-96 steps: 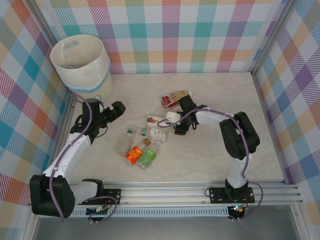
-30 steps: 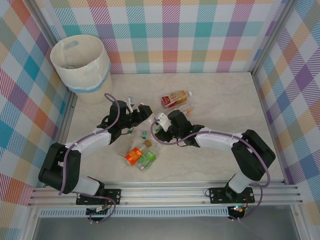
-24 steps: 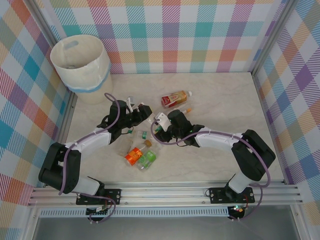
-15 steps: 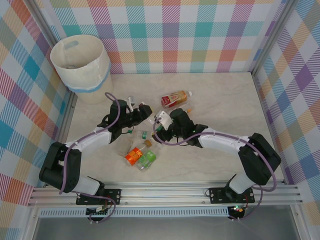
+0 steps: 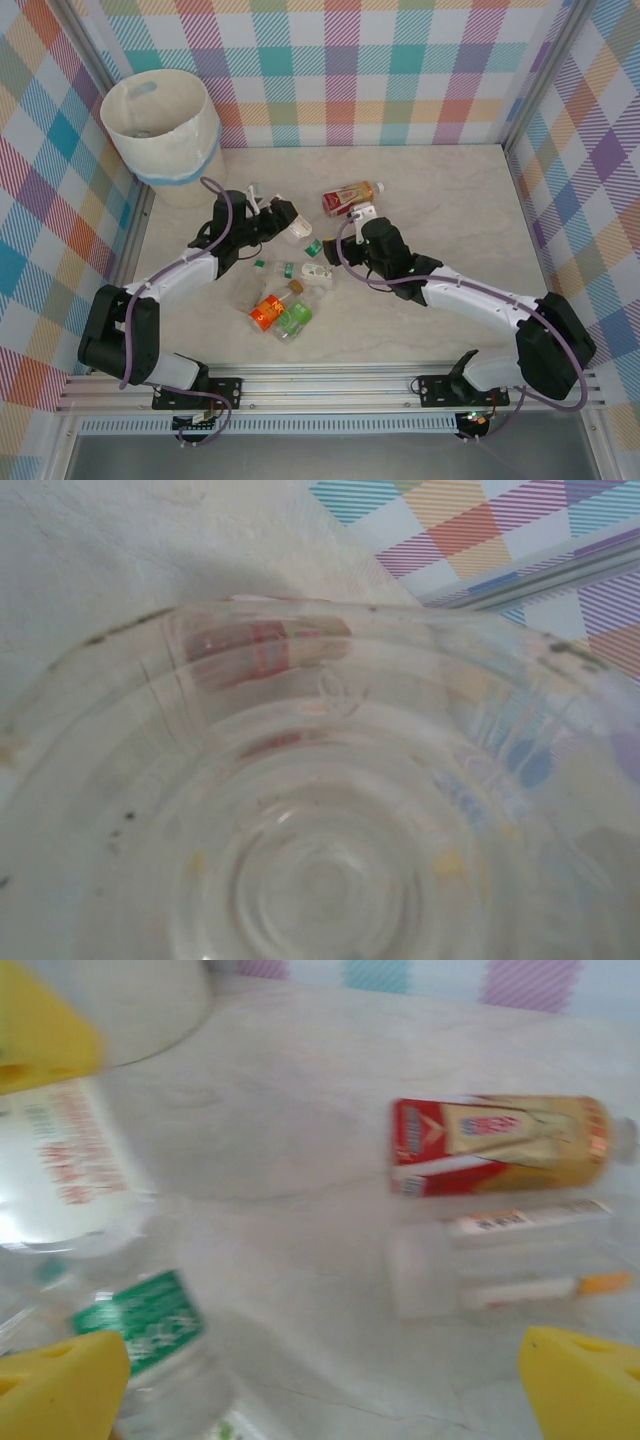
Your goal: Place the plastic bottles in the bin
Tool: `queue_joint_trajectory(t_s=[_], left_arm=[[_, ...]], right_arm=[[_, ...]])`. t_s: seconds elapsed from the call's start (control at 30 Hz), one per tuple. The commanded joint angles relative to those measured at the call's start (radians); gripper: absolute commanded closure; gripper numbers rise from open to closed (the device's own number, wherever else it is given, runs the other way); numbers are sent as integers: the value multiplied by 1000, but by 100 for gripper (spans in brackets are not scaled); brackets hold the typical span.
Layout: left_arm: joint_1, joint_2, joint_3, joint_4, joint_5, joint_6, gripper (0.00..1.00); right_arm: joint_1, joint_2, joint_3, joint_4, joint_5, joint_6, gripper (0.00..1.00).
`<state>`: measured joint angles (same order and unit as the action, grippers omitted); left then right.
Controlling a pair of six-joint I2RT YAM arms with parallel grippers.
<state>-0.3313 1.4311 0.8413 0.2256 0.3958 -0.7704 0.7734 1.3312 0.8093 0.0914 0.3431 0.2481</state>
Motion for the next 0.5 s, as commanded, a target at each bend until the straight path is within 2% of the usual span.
queue_joint_trajectory(t_s=[0.0,0.23,0.47], left_arm=[[35,-43,61,-55,-22,52,40],[84,-81,148,-139,-85,125,40],[112,-65,291,-132,-172,192,40]], right_arm=[[-13,-21,-6,-92,136,148,0],[-18,6,18,-283,318,343,0],[-22,37,35,-334,329,408,0]])
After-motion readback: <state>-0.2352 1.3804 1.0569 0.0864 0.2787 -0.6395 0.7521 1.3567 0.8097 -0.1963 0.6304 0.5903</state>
